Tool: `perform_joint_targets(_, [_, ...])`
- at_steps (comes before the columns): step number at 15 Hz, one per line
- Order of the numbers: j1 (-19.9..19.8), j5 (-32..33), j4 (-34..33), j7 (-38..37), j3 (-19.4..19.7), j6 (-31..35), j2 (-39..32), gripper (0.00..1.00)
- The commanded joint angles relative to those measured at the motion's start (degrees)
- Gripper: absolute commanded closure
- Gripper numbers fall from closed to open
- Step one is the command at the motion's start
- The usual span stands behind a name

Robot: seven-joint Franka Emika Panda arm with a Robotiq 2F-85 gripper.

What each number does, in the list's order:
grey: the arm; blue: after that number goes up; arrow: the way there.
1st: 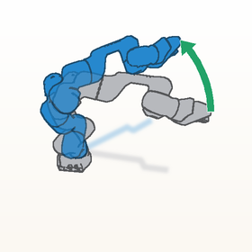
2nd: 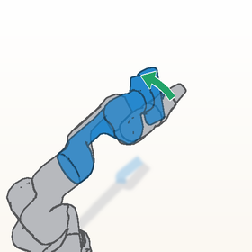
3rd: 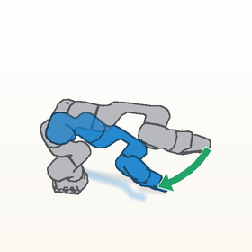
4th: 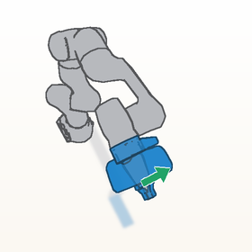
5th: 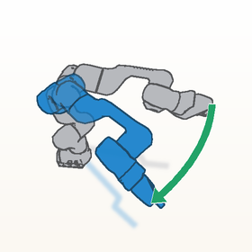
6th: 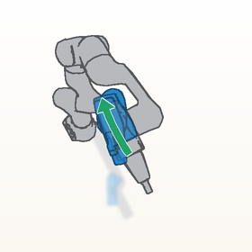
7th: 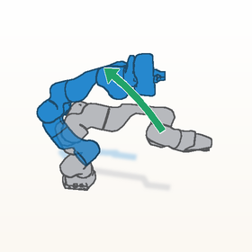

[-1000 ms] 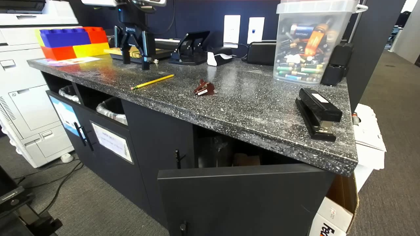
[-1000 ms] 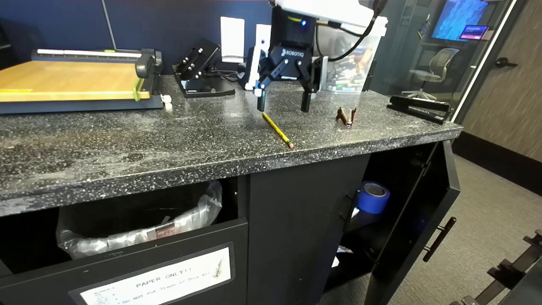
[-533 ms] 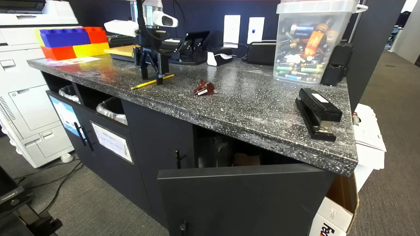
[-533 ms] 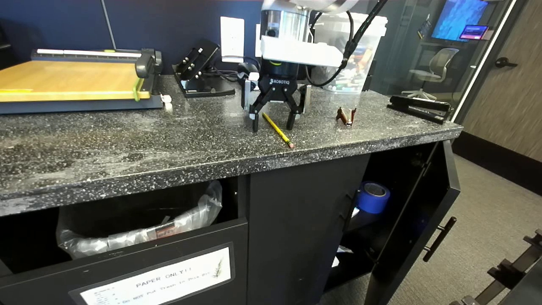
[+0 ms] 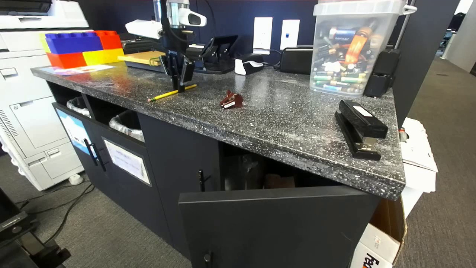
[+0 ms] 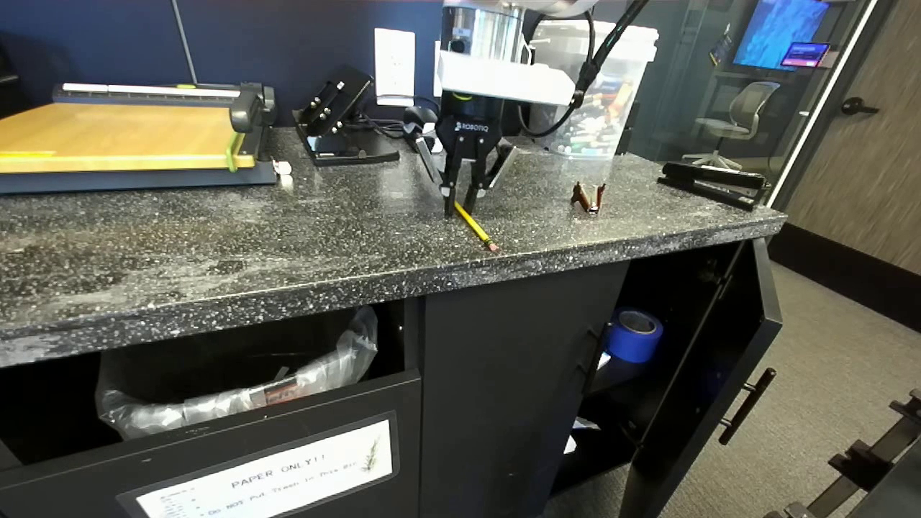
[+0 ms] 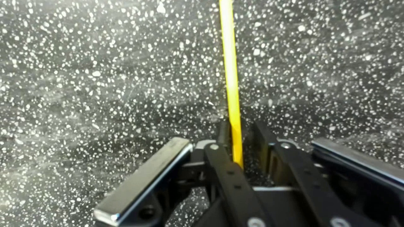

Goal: Move the pencil to the left

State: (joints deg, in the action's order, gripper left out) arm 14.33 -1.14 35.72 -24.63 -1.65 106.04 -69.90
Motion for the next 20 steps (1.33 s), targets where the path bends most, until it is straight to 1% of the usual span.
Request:
perform_joint_targets(1, [0.2,0.7,-5.2,-1.8,1.1,-1.4,-3.0,1.00])
perform_joint_targets(4, [0.4,0.8,-5.5,-2.4,1.5,-2.1,-2.2,0.98])
perform_joint_targets(6, [1.3,0.9,-5.0,-2.1,1.4,-3.5,0.1,0.98])
perform_joint_targets(10, [4.0,0.9,-6.0,-1.5,0.9,-8.0,3.3,0.98])
perform_joint_targets(13, [6.5,0.9,-6.6,-2.0,1.0,-9.3,3.4,0.98])
perform_joint_targets(14, [7.3,1.0,-12.0,-2.5,0.9,-11.7,0.1,0.98])
perform_joint_targets(19, [9.2,0.6,-15.1,-5.6,1.0,-10.9,-3.7,0.98])
perform_joint_targets(20, [9.5,0.7,-9.6,-6.3,1.1,-7.7,-1.1,0.98])
